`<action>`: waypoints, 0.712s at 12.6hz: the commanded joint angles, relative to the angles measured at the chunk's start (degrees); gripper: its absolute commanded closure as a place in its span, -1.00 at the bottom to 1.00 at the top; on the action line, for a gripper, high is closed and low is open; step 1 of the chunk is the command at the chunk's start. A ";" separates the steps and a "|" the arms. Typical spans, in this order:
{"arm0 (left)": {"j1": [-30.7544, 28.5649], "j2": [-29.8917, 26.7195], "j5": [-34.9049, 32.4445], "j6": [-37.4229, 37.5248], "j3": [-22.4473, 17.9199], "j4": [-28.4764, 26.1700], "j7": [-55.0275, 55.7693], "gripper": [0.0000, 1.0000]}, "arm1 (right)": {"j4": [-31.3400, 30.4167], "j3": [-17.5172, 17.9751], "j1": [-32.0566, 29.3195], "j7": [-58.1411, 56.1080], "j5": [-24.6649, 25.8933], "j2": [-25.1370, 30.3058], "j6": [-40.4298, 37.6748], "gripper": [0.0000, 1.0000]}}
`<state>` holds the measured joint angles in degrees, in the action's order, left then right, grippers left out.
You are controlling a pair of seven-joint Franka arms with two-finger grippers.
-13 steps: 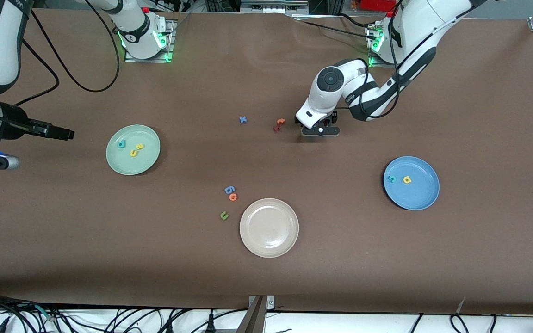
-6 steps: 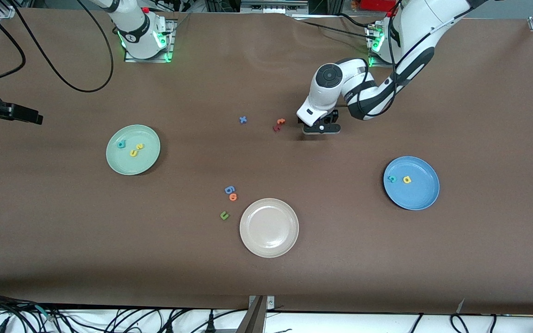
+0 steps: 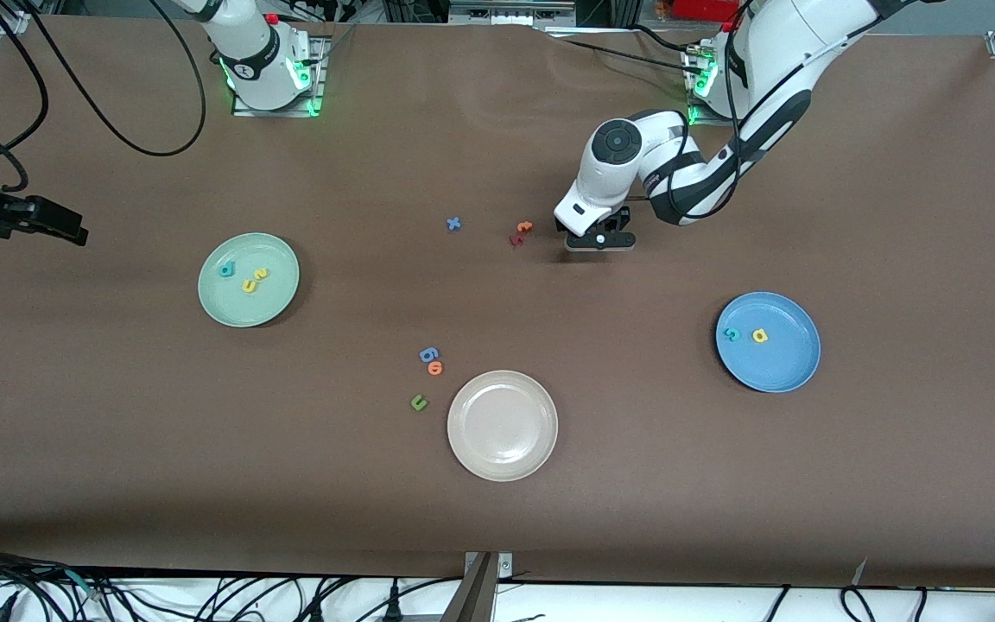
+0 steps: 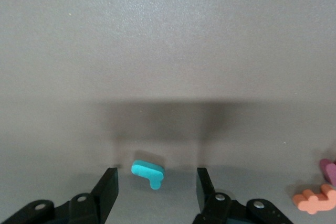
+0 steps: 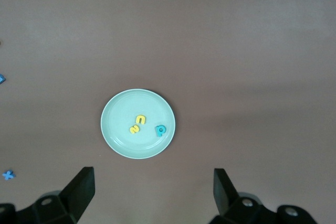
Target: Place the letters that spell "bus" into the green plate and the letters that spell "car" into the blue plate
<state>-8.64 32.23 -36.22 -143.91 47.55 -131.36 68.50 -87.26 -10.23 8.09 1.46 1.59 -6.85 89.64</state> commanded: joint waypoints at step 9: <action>-0.41 0.64 -2.98 -1.11 -0.18 -0.74 1.82 -0.06 | -0.81 1.53 -1.67 -0.05 0.61 1.14 3.18 -1.00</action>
<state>-8.76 32.87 -36.95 -144.03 47.26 -131.46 68.53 -88.15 -9.67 7.39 1.49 1.74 -6.61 92.00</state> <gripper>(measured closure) 0.445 0.000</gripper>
